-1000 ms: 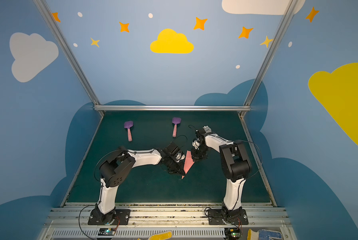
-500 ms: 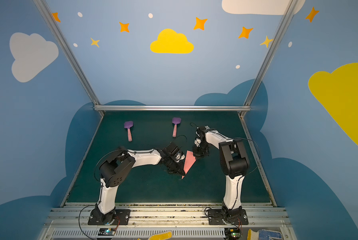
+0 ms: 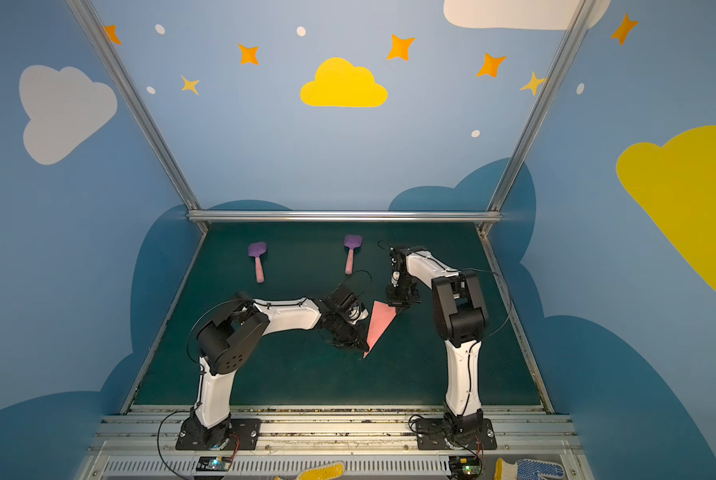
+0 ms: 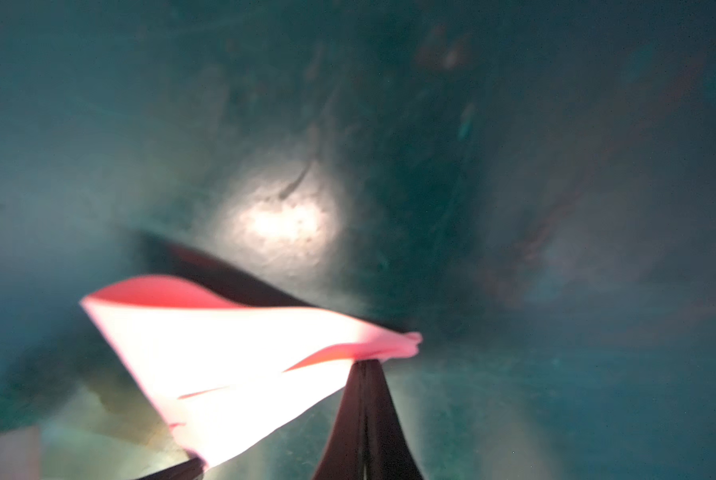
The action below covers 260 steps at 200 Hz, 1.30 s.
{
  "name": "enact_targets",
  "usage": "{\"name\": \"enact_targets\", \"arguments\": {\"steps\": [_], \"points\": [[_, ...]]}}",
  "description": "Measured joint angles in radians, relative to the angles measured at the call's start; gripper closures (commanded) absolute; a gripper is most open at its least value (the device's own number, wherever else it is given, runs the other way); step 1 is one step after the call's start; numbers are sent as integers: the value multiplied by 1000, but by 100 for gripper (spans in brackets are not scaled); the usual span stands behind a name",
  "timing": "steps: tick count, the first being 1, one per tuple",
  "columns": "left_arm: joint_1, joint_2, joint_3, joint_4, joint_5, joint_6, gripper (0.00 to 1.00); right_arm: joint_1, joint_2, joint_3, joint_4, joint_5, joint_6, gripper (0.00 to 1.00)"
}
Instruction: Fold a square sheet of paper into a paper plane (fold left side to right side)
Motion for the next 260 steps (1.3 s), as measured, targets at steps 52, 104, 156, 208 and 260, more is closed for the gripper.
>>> {"name": "enact_targets", "arguments": {"steps": [52, 104, 156, 208, 260], "points": [[6, 0, -1, -1, 6, 0, 97, -26, 67, 113, -64, 64, 6, 100], [7, 0, -1, -3, 6, 3, 96, -52, -70, -63, 47, 72, 18, 100], [8, 0, -1, -8, 6, 9, 96, 109, -323, -251, 161, -65, 109, 100], [8, 0, -1, -10, 6, 18, 96, 189, -301, -345, 287, -160, 209, 100], [10, 0, 5, -23, 6, 19, 96, 188, -238, -378, 360, -174, 248, 100]]}}
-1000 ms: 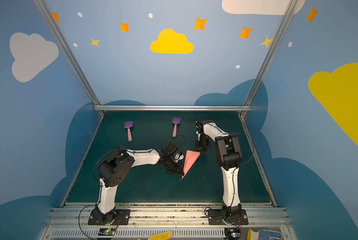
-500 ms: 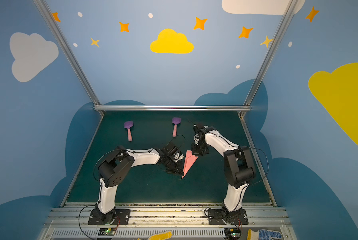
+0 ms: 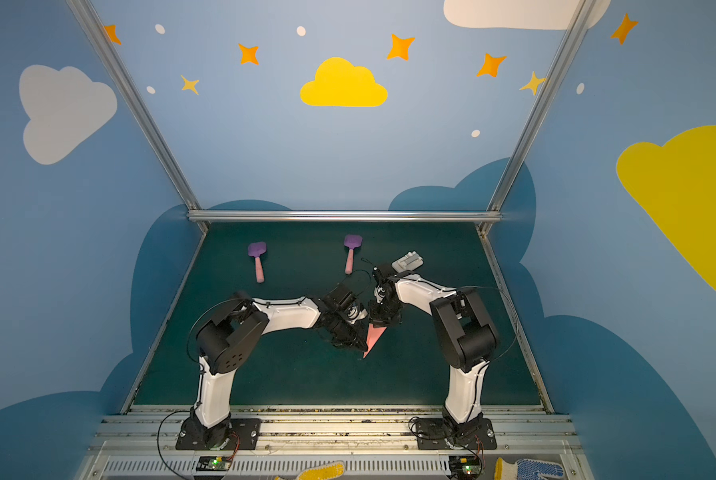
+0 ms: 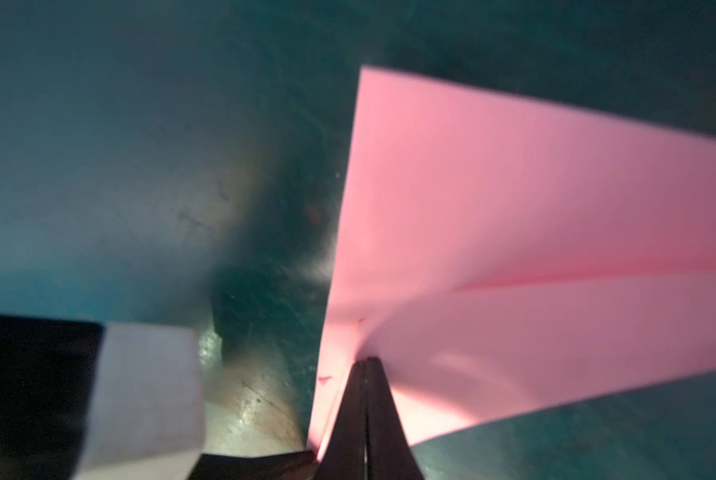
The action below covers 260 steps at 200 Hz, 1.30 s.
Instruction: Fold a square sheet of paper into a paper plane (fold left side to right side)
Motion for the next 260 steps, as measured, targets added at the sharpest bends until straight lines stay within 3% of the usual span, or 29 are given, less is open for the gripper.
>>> {"name": "enact_targets", "arguments": {"steps": [78, 260], "points": [[-1, -60, 7, -25, -4, -37, 96, -3, -26, -50, 60, -6, 32, 100], [-27, -19, 34, -20, 2, -56, 97, -9, -31, -64, 75, -19, 33, 100]]}}
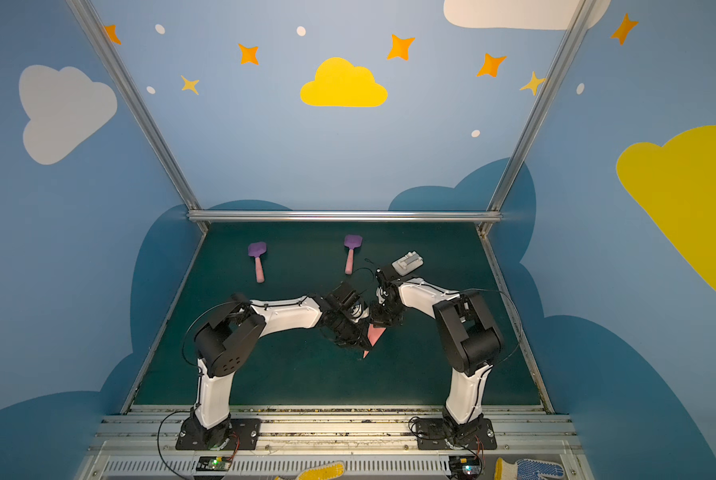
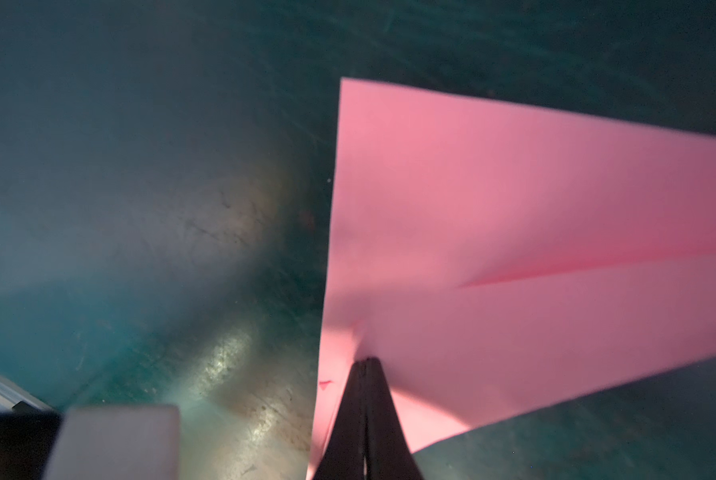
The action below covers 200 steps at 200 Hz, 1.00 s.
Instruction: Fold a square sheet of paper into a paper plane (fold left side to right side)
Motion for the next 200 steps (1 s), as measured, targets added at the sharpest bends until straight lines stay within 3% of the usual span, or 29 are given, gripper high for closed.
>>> {"name": "enact_targets", "arguments": {"steps": [125, 163, 200], "points": [[1, 8, -71, 60, 11, 3, 96, -12, -8, -21, 24, -13, 0, 100], [-3, -56, -192, 148, 12, -1, 97, -19, -12, -30, 37, -30, 1, 100], [-20, -152, -294, 119, -6, -10, 96, -26, -14, -30, 48, -79, 8, 100]]}}
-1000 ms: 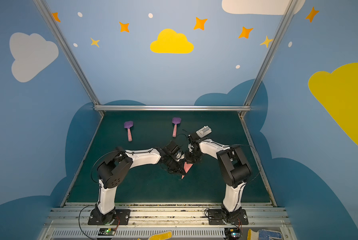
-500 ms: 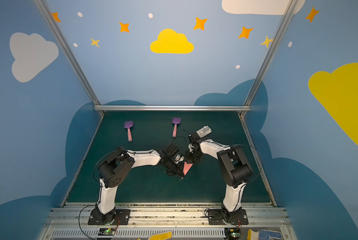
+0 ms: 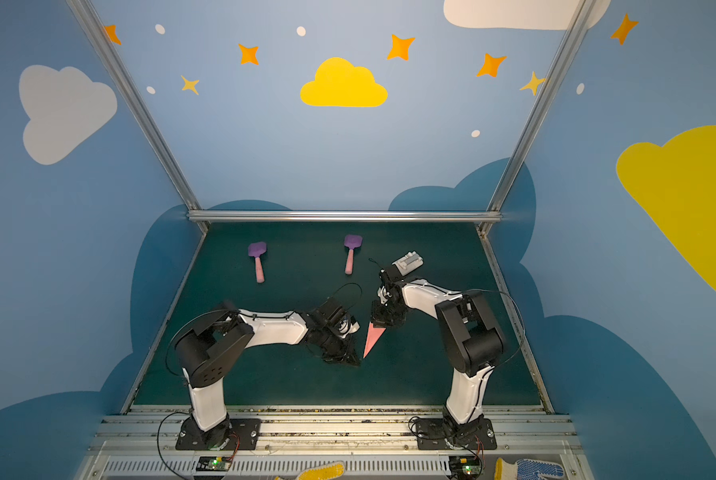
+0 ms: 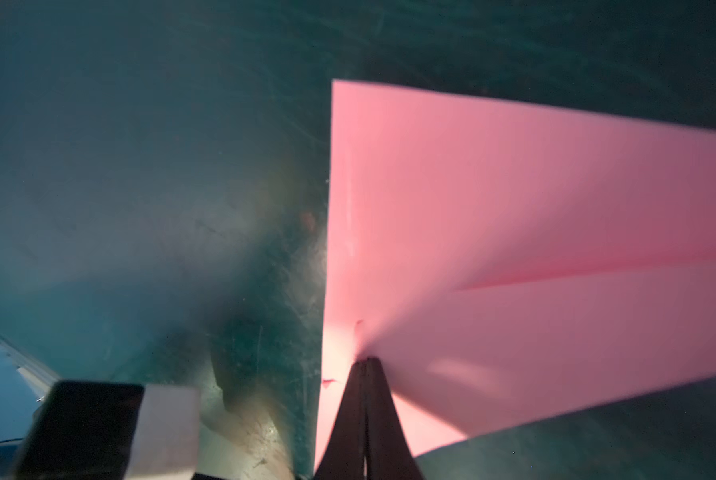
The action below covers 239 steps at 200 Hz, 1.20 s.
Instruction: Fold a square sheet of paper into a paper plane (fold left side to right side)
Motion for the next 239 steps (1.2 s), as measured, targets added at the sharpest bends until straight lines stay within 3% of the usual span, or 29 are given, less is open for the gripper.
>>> {"name": "enact_targets", "arguments": {"steps": [22, 46, 72, 104, 130, 159, 182, 239], "points": [[5, -27, 13, -73, -37, -2, 93, 1, -16, 1, 5, -43, 8, 100], [42, -29, 98, -135, -69, 3, 78, -17, -121, -4, 8, -87, 29, 84], [98, -11, 248, -166, -89, 21, 65, -94, -301, -65, 48, -121, 62, 73], [153, 72, 412, -180, -98, 59, 52, -203, -414, -215, 74, -148, 85, 70], [191, 169, 513, -203, -85, 90, 44, -242, -415, -327, 83, -163, 90, 73], [222, 304, 644, -245, -26, 112, 41, -249, -365, -374, 129, -180, 103, 92], [235, 392, 727, -276, 1, 127, 41, -251, -292, -391, 188, -193, 113, 99], [230, 503, 858, -311, 80, 133, 40, -262, -196, -394, 306, -260, 125, 100]]}}
